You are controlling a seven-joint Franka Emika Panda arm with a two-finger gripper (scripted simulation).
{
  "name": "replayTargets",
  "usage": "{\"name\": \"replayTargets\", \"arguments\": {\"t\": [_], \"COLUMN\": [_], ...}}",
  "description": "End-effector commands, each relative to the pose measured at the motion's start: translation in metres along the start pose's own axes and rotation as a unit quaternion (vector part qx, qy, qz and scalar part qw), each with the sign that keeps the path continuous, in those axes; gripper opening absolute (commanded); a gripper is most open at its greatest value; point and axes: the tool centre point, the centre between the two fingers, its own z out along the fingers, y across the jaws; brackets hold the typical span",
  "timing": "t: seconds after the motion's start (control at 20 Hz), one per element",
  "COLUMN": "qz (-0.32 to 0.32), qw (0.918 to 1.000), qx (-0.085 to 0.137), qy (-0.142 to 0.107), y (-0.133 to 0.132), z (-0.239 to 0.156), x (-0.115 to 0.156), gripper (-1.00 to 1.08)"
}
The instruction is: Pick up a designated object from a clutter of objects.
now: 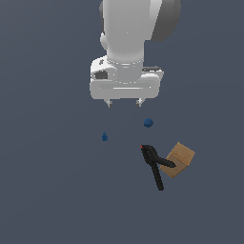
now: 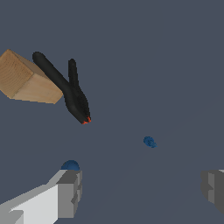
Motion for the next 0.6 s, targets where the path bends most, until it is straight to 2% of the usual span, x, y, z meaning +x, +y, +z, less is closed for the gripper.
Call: {"name": "replayTargets", "arguments": {"t": [0.0, 0.55], "qz": [0.000, -0.018], "qw": [1.0000, 0.9998], "qx": [0.000, -0.003], "qy": [0.000, 0.007], "y": [0.0000, 0.0000], "z": [0.0000, -0.0017], "x": [0.0000, 0.0070], "gripper": [1.00, 1.00]}}
